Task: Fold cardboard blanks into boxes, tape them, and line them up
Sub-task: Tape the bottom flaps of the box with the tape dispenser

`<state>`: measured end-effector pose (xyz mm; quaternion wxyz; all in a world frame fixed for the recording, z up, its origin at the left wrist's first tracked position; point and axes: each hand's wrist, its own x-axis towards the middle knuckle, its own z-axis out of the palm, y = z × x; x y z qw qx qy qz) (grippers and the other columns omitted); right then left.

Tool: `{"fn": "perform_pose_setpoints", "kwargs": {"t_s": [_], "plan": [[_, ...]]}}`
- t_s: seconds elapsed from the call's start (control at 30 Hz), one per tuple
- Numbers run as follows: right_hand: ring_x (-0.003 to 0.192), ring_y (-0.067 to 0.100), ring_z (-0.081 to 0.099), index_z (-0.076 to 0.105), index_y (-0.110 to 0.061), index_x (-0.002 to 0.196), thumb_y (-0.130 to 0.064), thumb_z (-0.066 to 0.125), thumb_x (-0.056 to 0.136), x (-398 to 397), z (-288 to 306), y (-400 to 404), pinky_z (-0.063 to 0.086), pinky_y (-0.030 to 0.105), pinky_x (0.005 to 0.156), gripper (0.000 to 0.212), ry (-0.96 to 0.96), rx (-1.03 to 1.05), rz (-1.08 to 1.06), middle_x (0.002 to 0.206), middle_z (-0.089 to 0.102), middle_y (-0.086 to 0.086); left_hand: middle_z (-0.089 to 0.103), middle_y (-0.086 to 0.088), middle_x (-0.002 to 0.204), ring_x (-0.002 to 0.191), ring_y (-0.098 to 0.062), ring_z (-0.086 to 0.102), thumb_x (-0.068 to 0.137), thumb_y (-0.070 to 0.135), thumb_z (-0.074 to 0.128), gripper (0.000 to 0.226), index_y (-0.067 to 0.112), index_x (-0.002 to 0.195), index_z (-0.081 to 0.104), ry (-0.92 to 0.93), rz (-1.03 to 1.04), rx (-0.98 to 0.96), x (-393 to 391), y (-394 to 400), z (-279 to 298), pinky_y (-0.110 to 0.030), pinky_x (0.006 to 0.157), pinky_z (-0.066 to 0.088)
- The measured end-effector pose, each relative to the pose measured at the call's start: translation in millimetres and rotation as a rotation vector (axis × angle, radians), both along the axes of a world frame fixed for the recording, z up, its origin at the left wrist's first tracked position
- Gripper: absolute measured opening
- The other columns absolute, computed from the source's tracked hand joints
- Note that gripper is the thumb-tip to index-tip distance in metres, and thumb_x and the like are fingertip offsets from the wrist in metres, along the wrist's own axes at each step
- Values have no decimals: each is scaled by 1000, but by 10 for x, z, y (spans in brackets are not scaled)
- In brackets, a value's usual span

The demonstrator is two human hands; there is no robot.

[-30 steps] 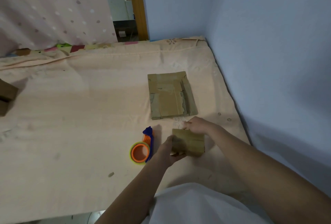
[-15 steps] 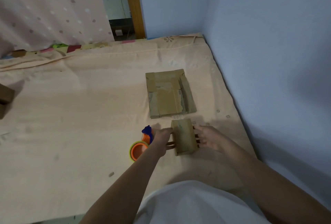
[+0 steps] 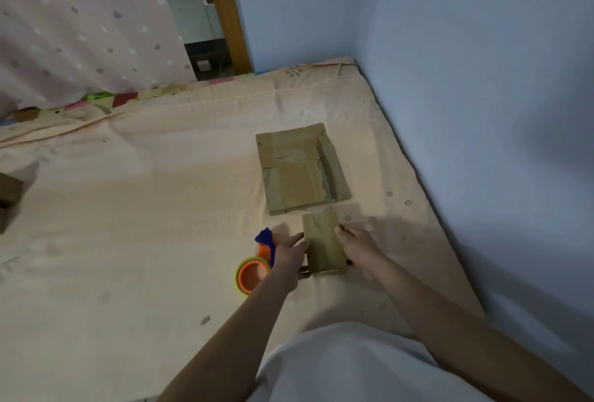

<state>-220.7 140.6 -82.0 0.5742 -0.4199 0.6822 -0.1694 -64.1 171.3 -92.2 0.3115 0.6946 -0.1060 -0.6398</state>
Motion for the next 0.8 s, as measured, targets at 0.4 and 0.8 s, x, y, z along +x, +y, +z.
{"fn": "perform_pose_setpoints", "kwargs": {"t_s": [0.4,0.8], "plan": [[119,24,59,51,-18,135,-38,85,76,59,-183,89,47,32,95,71,251,-117,211,129,64,1,64,-6,112,94,-27,66,98,23,58,33,29,130,59,-111,-128,-40,9,1,-28,-41,82,59],[108,22,65,61,-15,124,-27,82,80,17,-240,79,47,25,86,49,269,-136,195,118,70,4,65,-7,85,89,-29,66,90,38,60,30,8,86,58,-882,-577,99,574,314,-94,-33,73,52]]}}
